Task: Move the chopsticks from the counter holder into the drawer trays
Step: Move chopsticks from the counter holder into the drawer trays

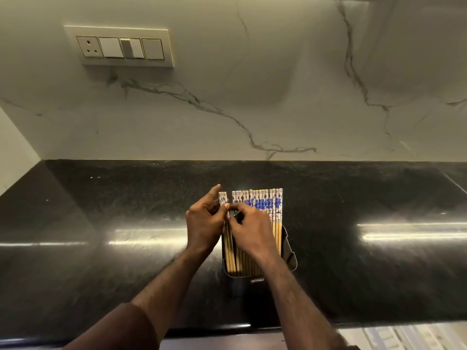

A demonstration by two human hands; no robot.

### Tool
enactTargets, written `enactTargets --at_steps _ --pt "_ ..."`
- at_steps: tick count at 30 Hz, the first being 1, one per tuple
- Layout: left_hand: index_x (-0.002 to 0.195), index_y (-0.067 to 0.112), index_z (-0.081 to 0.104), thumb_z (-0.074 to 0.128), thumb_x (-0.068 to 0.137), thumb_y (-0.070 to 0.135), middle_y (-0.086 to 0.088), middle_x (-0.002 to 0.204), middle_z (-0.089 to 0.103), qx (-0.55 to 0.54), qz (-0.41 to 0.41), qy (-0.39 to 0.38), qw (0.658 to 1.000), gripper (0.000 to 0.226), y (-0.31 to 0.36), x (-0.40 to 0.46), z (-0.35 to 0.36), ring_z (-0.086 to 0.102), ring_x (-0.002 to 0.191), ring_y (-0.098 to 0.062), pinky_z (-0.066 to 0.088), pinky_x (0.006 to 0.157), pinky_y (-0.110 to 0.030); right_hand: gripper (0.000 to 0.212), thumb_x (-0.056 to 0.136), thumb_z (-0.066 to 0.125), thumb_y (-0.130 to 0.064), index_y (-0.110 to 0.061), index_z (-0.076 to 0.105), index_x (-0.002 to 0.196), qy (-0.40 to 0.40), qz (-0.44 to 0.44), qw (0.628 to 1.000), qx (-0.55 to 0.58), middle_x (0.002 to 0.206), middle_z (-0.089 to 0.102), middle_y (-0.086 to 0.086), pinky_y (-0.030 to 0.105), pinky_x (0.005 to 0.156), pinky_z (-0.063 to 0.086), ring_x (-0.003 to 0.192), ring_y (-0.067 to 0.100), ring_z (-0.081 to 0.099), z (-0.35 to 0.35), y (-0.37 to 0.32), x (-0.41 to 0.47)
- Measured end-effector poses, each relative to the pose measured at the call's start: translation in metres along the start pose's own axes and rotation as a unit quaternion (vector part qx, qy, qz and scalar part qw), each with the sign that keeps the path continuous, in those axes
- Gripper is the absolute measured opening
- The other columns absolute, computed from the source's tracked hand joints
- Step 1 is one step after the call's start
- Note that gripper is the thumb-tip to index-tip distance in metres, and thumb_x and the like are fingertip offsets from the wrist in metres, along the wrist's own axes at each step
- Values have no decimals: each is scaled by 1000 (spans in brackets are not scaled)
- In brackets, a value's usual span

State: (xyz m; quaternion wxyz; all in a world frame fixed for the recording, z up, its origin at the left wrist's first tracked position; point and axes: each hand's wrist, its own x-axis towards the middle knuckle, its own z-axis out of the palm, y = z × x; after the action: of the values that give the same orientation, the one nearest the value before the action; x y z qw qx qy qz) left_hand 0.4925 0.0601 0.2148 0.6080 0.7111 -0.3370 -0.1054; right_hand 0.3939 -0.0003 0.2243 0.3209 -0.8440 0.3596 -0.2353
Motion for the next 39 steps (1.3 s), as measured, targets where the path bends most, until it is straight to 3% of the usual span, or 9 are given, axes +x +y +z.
enactTargets --at_steps 3,7,11,15,20,24,33,37,39 --pt "124 10 62 73 79 -3 -11 105 74 -92 -70 16 993 48 4 -1 -1 72 92 -12 59 84 -33 32 91 64 -25 -24 62 122 -12 2 1000 26 106 71 -2 19 80 53 86 2 62 -5 0 -4" --pt "117 7 66 72 78 -5 -11 99 74 -145 -99 25 984 41 23 -3 -7 72 93 -23 57 86 -48 33 89 66 -33 -21 64 119 -40 0 998 47 111 69 -2 7 70 42 87 0 59 -14 1 -13" --pt "118 7 64 71 78 -2 -12 102 73 -157 -38 14 987 41 67 -8 -21 72 93 -24 58 85 -46 31 88 67 -31 -20 64 117 -65 2 993 97 116 67 -4 9 73 42 88 -2 58 -28 0 -28" --pt "120 10 63 71 80 0 -8 100 74 -165 34 -4 986 42 115 -13 -36 73 89 -21 60 76 -32 27 87 69 -24 -18 67 113 -68 -20 985 157 104 71 -6 9 73 45 85 -5 61 -49 -8 -46" --pt "120 15 65 72 77 -1 -5 97 76 -230 26 -18 973 46 155 -32 -44 74 87 -22 60 71 -28 25 85 70 -18 -15 69 110 -87 -27 971 220 98 72 -2 27 83 56 89 7 68 -87 -21 -81" --pt "122 14 65 73 77 -1 -13 102 74 -246 22 -46 968 49 175 -60 -41 74 87 -25 60 74 -33 21 86 69 -10 -10 69 107 -100 -15 964 245 98 74 4 37 87 57 90 15 71 -119 -23 -113" --pt "109 20 70 77 63 15 -3 92 77 -272 -1 -148 951 46 195 -146 -16 74 86 -19 61 71 -32 14 86 68 -8 -13 74 97 -59 69 963 253 87 76 1 34 79 59 83 15 73 -159 7 -212" --pt "106 11 71 78 68 4 -7 90 77 -271 -22 -177 946 39 197 -184 16 74 85 -23 61 74 -36 10 84 71 -11 -13 75 94 -37 106 968 226 84 75 2 27 72 58 80 15 73 -183 36 -255" --pt "104 15 72 77 72 3 -8 91 77 -254 -26 -196 947 35 198 -199 39 74 87 -23 59 78 -38 9 84 71 -11 -14 75 92 -22 126 968 218 82 75 2 22 68 57 78 14 73 -198 56 -271"
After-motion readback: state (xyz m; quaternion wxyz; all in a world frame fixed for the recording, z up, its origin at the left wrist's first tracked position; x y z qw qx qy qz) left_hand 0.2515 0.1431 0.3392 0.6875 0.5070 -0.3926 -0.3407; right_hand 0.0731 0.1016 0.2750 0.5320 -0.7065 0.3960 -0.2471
